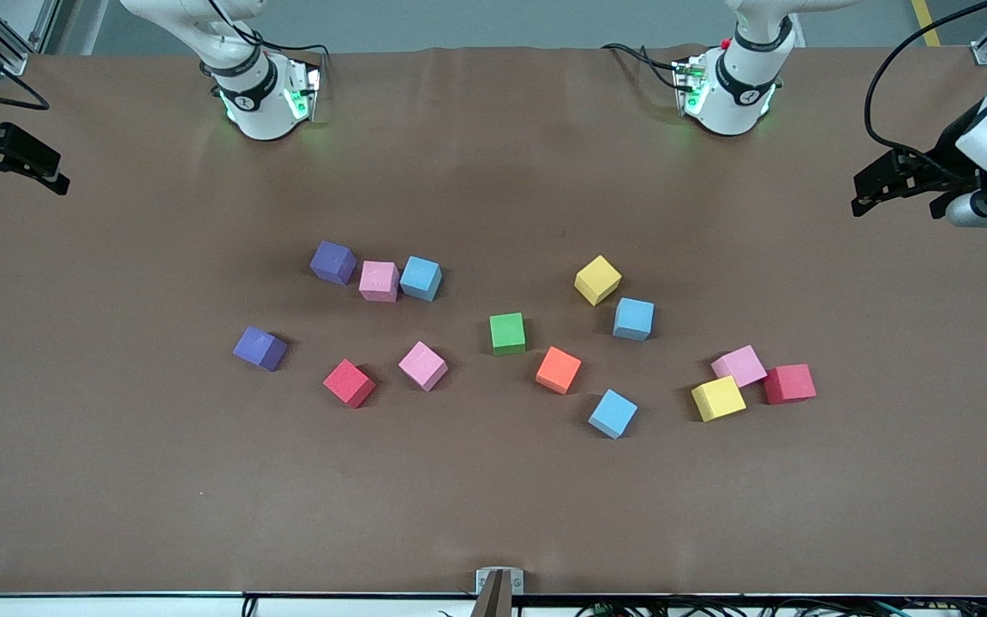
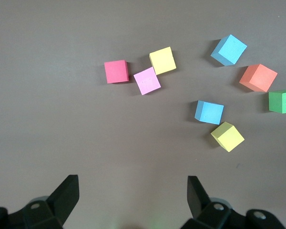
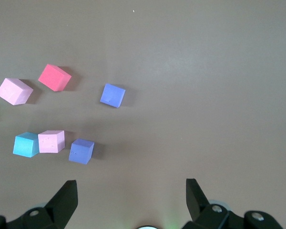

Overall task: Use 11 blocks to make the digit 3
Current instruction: 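Reach the left gripper to the yellow cube while the right gripper reaches purple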

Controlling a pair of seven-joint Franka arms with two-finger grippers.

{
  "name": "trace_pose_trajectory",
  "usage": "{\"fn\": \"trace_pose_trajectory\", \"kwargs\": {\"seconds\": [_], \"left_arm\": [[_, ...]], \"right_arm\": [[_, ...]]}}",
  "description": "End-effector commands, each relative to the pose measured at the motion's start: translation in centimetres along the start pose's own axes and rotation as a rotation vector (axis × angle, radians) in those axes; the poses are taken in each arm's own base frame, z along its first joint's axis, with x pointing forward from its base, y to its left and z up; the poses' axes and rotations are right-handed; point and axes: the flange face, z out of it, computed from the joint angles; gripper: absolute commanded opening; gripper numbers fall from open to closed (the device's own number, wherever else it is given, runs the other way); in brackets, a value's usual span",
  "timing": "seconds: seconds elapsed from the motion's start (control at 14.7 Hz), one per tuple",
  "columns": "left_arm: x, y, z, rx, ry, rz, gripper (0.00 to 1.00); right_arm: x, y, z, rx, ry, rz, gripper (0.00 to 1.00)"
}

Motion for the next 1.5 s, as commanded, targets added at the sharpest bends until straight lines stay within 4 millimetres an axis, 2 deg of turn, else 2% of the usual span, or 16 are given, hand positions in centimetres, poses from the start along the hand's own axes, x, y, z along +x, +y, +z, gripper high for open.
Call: {"fn": "trace_pose_trajectory", "kwargs": {"seconds": [0.0, 0.14, 0.34, 0.41, 0.54, 0.75, 0.88, 1.09, 1.22, 1.36, 1.43], "left_arm": [[-0.6, -0.1, -0.8, 0.003, -0.002, -0.016, 1.00], [-0.5, -0.2, -0.9, 0.004, 0.001, -0.030, 1.00], [0.3, -0.1, 0.0, 0.003, -0.011, -0.027, 1.00], [1.1, 0.3, 0.5, 0.000, -0.017, -0.021, 1.00], [3.6, 0.9, 2.8, -0.012, -0.050, -0.028, 1.00], [5.4, 6.5, 6.4, -0.024, -0.063, -0.072, 1.00], [6.1, 10.9, 9.5, -0.022, -0.085, -0.086, 1.00], [6.2, 18.1, 13.8, -0.016, -0.074, -0.155, 1.00], [6.5, 21.8, 16.7, -0.023, -0.061, -0.177, 1.00], [6.0, 23.2, 20.5, -0.007, -0.085, -0.232, 1.00], [4.8, 24.3, 23.0, 0.009, -0.089, -0.259, 1.00]], "right_arm": [[-0.7, -0.1, -0.4, 0.016, 0.027, -0.010, 1.00], [-0.4, -0.4, -0.4, 0.016, 0.043, -0.017, 1.00], [-0.3, -0.3, -0.4, 0.015, 0.049, -0.065, 1.00], [-0.3, -0.1, -0.4, 0.015, 0.046, -0.062, 1.00], [-0.4, 0.0, -0.2, 0.015, 0.033, -0.056, 1.00], [-0.7, -0.1, 0.2, 0.032, 0.005, -0.047, 1.00], [-0.8, -0.1, 0.3, 0.048, -0.006, -0.045, 1.00], [-0.8, 0.1, 0.2, 0.048, -0.003, -0.044, 1.00], [-0.9, 0.1, 0.1, 0.048, -0.007, -0.045, 1.00], [-1.0, 0.1, 0.3, 0.048, -0.027, -0.046, 1.00], [-0.9, 0.1, 0.3, 0.046, -0.029, -0.044, 1.00]]}}
